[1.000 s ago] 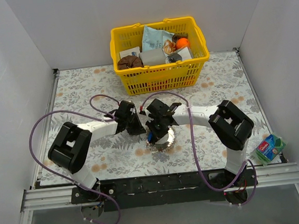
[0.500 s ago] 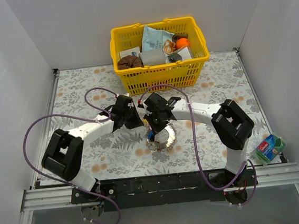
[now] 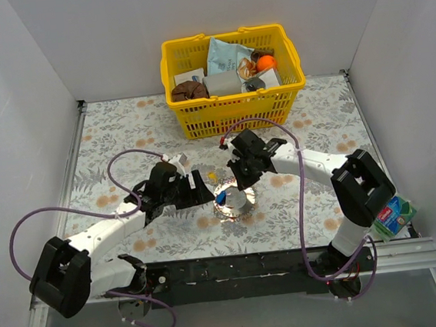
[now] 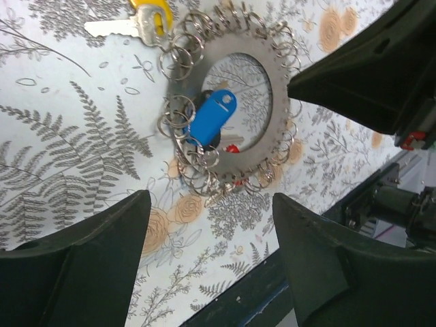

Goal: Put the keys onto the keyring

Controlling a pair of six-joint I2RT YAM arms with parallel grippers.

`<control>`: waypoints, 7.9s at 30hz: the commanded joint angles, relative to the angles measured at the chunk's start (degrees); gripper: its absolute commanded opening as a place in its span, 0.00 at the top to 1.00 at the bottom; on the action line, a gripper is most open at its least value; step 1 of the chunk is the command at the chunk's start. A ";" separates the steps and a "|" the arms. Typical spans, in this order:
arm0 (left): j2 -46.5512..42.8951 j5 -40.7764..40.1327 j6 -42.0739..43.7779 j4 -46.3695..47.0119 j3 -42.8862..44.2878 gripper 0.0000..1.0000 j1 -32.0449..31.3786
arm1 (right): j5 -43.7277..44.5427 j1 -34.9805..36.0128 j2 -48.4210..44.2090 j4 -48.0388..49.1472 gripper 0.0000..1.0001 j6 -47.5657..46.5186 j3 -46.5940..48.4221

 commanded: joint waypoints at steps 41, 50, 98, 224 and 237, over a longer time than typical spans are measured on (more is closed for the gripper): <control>0.31 0.55 -2.46 15.29 -8.07 0.45 -11.15 | -4.47 -11.93 -1.57 11.11 0.95 1.89 -14.88; -1.45 1.16 -1.05 16.26 -8.51 0.45 -11.15 | -7.03 -8.25 -3.96 13.14 0.96 5.31 -20.87; -1.46 -0.68 2.90 17.67 -13.87 0.63 -11.15 | -12.57 -8.95 -17.05 15.86 0.95 7.42 -21.48; -3.47 22.26 24.79 -8.44 24.54 1.00 -11.15 | -39.90 -8.95 -46.50 43.54 0.48 6.28 -26.49; -3.47 23.23 23.73 -6.94 23.57 1.00 -11.15 | -43.68 -8.95 -42.98 46.89 0.47 7.60 -27.90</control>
